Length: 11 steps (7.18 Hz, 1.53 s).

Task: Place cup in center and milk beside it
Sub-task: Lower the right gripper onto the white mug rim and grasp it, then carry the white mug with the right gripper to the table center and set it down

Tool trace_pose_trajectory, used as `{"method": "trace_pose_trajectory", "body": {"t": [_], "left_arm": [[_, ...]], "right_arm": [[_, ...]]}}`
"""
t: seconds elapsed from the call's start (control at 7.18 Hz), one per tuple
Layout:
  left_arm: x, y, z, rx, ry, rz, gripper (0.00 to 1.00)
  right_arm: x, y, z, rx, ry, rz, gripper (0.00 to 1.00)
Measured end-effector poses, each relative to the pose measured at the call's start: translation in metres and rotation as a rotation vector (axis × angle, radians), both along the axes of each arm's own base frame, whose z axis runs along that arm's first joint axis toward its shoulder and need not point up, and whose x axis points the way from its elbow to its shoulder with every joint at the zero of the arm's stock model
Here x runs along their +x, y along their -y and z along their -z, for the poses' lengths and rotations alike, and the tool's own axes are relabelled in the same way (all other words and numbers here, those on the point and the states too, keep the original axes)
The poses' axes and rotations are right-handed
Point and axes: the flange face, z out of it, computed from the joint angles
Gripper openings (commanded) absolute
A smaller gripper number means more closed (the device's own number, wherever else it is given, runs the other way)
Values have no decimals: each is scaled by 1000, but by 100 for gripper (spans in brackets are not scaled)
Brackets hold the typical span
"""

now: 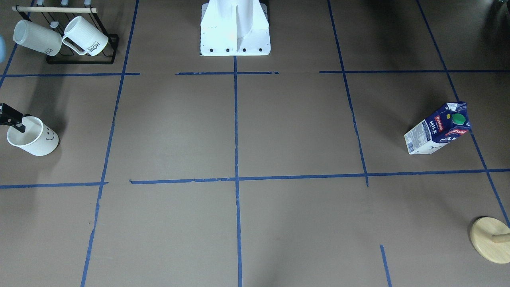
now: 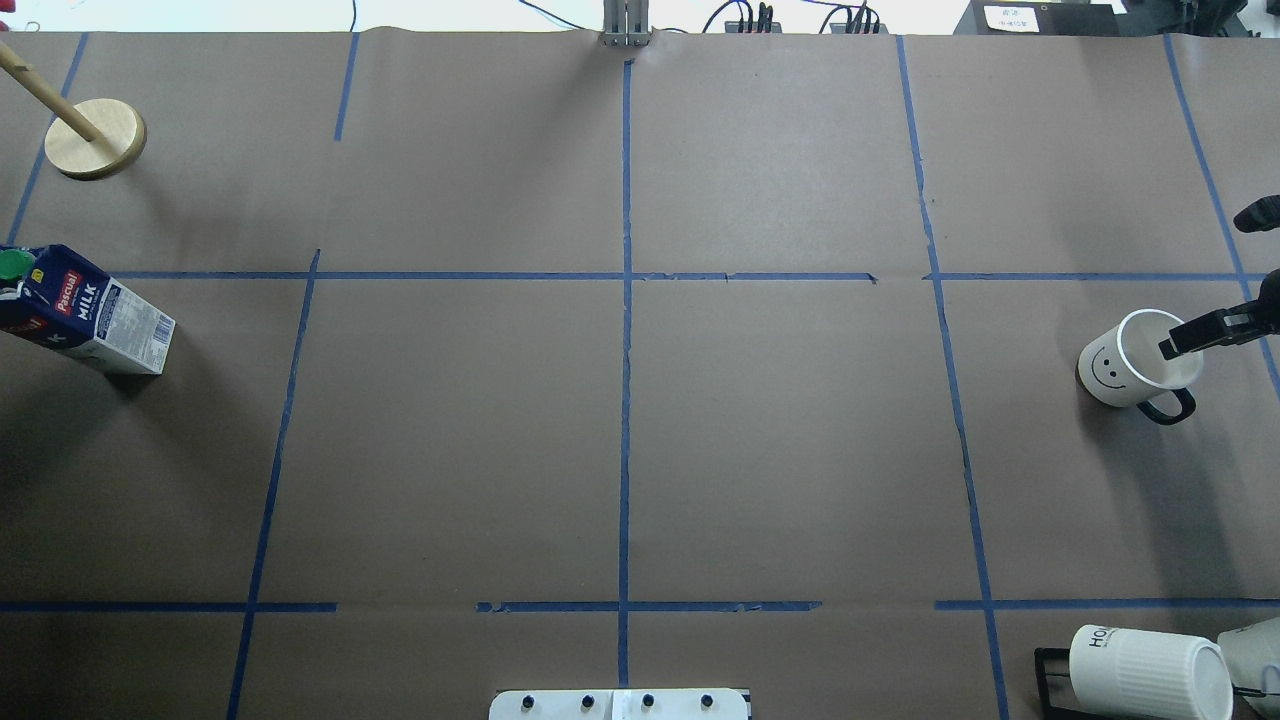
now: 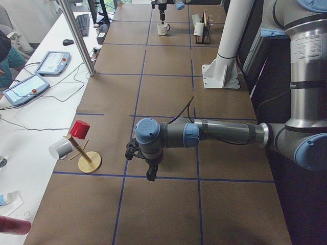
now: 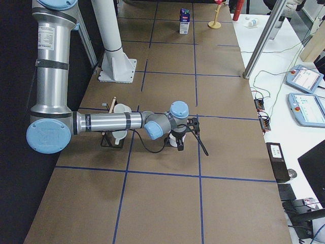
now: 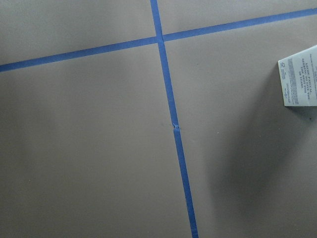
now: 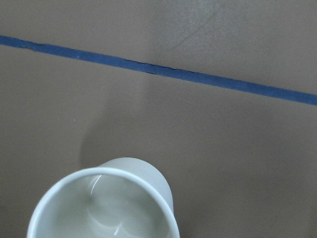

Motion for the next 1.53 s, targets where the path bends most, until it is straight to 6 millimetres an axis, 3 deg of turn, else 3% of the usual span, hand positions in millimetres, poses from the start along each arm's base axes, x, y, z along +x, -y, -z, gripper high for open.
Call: {"method": "trace_pose_trajectory", "body": {"t": [0.28,0.42,0.56,0.7,1.25,1.53], "left_arm": [[0,0,0,0,0,0,100],[0,0,0,0,0,-1,100],[0,0,0,0,0,-1,100],[0,0,0,0,0,-1,100],[0,0,0,0,0,-1,100],[0,0,0,1,0,-1,100]], "right_arm": [[-11,-3,-5,-2,-14,20,97],[-19,-3,-7,-4,-17,33,68],[-27,1,-9,-6,-19,45,25],[-34,6,-10,-7,-20,51,8],[-40,15,-6,4,-14,58,0],[-42,18,10,22,4,57,0]]}}
